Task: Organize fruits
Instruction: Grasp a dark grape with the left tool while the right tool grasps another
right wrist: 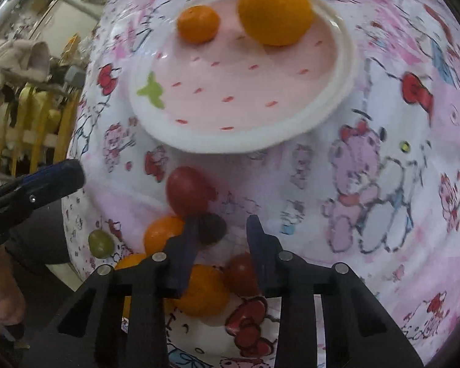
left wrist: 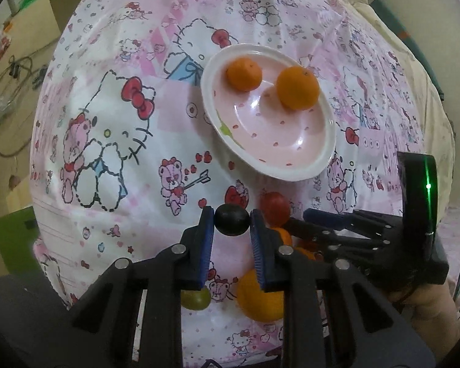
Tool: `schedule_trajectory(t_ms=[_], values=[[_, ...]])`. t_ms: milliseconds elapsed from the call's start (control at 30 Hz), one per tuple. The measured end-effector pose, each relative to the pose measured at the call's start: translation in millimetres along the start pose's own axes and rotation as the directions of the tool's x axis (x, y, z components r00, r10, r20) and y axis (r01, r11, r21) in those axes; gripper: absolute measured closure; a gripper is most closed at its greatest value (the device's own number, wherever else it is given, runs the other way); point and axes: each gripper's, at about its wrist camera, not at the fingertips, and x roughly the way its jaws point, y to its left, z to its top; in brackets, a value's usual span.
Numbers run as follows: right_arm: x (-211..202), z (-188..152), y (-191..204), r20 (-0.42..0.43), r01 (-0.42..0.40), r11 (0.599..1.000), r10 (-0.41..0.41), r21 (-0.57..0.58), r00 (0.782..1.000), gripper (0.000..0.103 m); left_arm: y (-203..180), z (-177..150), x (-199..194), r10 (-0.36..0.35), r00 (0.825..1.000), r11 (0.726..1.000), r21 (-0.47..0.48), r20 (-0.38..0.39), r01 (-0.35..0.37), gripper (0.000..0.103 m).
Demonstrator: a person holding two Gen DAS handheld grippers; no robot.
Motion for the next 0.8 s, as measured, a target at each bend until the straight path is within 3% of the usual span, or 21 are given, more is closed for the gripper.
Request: schedule_trajectory(t_ms=[200,367,467,800], values=[[11,10,-4,-0.049,-0.03,0.999,0.032,0.034,0.998,0.069,-1,-1,1,-0.006,1.0,1.0,0.0,-0.006,0.006,0.083],[18,14,-26,-0.097,-0.128,0.984,0.141,0.128,0.985,0.069,1,-2,7,-0.011,1.0,1.0,-0.018,-0.03,0.01,0.083],[16,13,-20,-0.078,-0.139,0.985,0.147,0.1,0.986,0.08,-1,-3,8,-0.005,1.0,1.0,-0.011,-0.025,0.005,0.083],[-7,-3,-26,0.037,-0.164,0.981,0.161,0.107,0.986,0.081,11,0,9,0.037,0.999,0.999,-0.04,0.0,-0.037,0.083]])
